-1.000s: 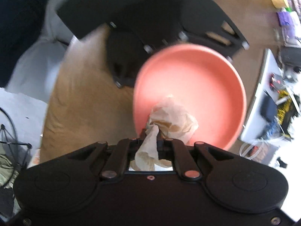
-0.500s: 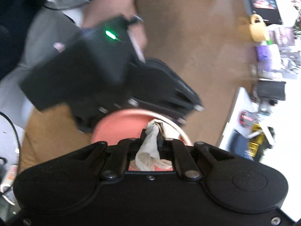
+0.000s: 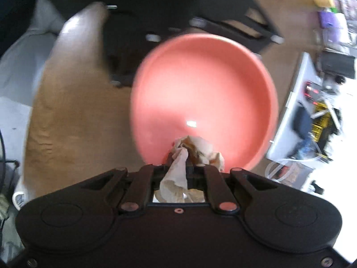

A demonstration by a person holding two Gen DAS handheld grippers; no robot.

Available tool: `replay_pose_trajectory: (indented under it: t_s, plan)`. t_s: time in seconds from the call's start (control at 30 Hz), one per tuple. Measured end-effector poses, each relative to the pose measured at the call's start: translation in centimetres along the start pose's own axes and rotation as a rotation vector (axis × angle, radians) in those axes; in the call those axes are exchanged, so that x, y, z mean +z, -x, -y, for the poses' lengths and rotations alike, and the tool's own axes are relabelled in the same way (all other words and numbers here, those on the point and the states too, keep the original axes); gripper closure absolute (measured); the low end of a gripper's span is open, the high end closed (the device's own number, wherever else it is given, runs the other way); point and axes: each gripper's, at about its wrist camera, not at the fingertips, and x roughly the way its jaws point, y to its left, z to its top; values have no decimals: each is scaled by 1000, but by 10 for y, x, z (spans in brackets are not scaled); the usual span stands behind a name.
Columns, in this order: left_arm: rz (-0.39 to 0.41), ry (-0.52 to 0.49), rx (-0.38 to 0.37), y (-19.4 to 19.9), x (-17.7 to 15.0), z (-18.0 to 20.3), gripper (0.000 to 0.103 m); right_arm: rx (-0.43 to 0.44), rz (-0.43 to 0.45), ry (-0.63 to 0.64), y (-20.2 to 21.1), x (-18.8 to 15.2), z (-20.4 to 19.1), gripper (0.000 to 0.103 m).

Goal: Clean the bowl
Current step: 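Wipe the bowl's inner wall with the paper towel in the right gripper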

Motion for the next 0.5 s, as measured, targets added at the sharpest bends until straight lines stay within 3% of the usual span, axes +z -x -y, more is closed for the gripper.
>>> replay_pose_trajectory:
  t_s: [0.13,0.3,0.5]
  plan:
    - [0,0,-1,-7,2,0,5,35,89,11,10,16,-8,96]
    - [0,0,1,-4,2,4,6,-106,184,110,22,44,-12,96]
    - [-1,1,-1,-1,2,8,6,-241,157,123,26,45,10,96]
